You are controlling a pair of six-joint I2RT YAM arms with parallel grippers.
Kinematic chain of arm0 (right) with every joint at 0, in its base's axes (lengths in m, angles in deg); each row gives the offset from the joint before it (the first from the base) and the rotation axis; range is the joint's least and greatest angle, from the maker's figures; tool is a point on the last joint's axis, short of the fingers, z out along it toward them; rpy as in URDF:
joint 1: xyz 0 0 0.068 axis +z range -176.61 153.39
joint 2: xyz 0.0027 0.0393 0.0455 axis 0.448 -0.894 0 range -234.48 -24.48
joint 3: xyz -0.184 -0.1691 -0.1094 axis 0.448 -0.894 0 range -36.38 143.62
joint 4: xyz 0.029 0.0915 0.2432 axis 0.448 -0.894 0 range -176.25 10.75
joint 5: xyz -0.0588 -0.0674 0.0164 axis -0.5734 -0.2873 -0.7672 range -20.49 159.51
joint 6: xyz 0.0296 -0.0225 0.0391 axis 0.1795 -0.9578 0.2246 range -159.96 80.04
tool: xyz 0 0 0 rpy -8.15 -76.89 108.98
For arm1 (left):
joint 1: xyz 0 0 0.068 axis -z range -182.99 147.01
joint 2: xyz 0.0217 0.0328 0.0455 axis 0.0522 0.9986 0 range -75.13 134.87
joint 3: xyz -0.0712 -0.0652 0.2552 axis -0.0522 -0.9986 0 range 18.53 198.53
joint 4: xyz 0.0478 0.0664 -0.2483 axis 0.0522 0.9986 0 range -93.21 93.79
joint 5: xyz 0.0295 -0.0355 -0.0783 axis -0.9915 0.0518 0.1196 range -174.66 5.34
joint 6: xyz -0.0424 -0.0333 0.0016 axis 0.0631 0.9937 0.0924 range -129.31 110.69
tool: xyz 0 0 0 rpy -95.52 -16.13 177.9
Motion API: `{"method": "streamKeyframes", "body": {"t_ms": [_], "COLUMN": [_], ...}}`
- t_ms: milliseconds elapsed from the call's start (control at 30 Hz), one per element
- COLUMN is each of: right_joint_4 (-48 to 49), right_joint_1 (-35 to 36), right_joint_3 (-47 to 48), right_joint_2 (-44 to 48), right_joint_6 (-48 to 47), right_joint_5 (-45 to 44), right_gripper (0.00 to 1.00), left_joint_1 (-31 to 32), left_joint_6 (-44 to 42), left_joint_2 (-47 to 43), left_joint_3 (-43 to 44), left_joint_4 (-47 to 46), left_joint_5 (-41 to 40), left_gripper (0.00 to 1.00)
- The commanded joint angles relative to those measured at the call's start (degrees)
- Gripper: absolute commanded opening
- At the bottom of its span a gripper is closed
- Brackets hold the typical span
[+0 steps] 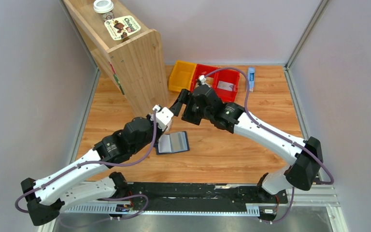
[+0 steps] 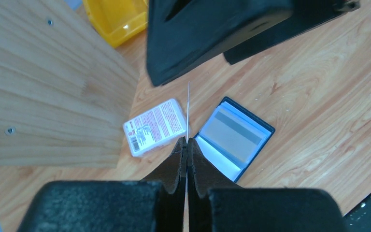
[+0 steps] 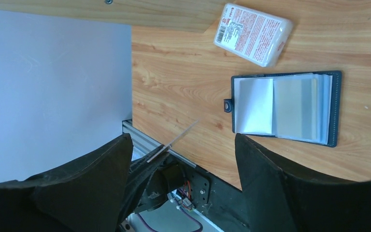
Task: Take the credit cards out of the card holder
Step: Place the credit card in the storage box.
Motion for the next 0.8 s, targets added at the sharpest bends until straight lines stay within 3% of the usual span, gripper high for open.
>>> {"method": "streamKeyframes", "body": {"t_ms": [0, 133, 367, 533, 700, 767], "right_joint_4": [1.42, 0.98, 1.42, 1.86, 3.26, 4.05], "right_joint_1": [0.87, 0.87, 0.96, 0.70, -0.09, -0.44], "right_joint_3": [3.43, 3.70, 2.90, 1.32, 0.18, -0.35], "right_joint_2": [-1.72, -2.69, -4.02, -3.14, -2.35, -2.08], "right_joint_6": [2.92, 3.18, 4.32, 5.73, 6.34, 6.52], "right_joint_5": [0.27, 3.34, 5.19, 4.05, 3.70, 3.52], "right_gripper": [0.79, 0.75, 0.57, 0.37, 0.09, 0.00], "left_joint_1": [2.91, 4.58, 7.13, 9.06, 9.41, 9.50], "left_joint_6": [-7.55, -8.88, -10.02, -10.55, -9.76, -8.45], "left_joint_2": [1.75, 2.80, 3.60, 3.69, 3.25, 2.90], "left_joint_3": [1.67, 1.50, 0.97, 0.18, -0.44, -0.52], "left_joint_4": [-4.59, -6.00, -7.93, -8.11, -8.11, -8.29], "left_joint_5": [-5.17, -7.37, -11.06, -12.91, -13.09, -13.87], "left_gripper": [0.00, 0.00, 0.00, 0.00, 0.00, 0.07]}}
